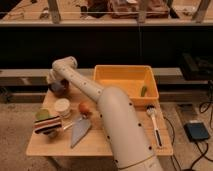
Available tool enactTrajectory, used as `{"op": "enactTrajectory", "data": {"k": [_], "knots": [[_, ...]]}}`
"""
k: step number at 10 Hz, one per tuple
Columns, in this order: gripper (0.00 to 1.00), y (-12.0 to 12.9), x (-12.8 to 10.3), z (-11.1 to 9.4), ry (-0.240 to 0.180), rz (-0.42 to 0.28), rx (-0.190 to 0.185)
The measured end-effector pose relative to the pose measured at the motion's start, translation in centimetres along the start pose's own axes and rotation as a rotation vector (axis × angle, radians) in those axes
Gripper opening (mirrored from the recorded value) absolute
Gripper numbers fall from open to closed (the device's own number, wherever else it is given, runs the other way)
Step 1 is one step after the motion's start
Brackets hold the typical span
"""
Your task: Wipe purple bowl with sponge
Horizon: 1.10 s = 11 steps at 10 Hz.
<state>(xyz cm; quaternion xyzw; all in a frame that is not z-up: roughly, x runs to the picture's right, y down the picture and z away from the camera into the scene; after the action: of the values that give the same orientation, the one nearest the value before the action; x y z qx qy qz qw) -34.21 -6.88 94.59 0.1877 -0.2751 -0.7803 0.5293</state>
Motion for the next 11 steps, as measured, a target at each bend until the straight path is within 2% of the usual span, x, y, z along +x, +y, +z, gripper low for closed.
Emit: {"op": "enactTrajectory", "data": {"k": [4,7,8,11], "knots": [[0.00,3.3,-1.9,-0.8,-0.024,0.031,-0.044],[0.00,5.8,-1.3,-0.4,-0.042,0.060,-0.087],[0.00,5.9,-0.8,-0.1,-0.043,0.061,-0.093],[0.00,4.2,1.3,1.3,-0.036,0.048,-0.090]]}}
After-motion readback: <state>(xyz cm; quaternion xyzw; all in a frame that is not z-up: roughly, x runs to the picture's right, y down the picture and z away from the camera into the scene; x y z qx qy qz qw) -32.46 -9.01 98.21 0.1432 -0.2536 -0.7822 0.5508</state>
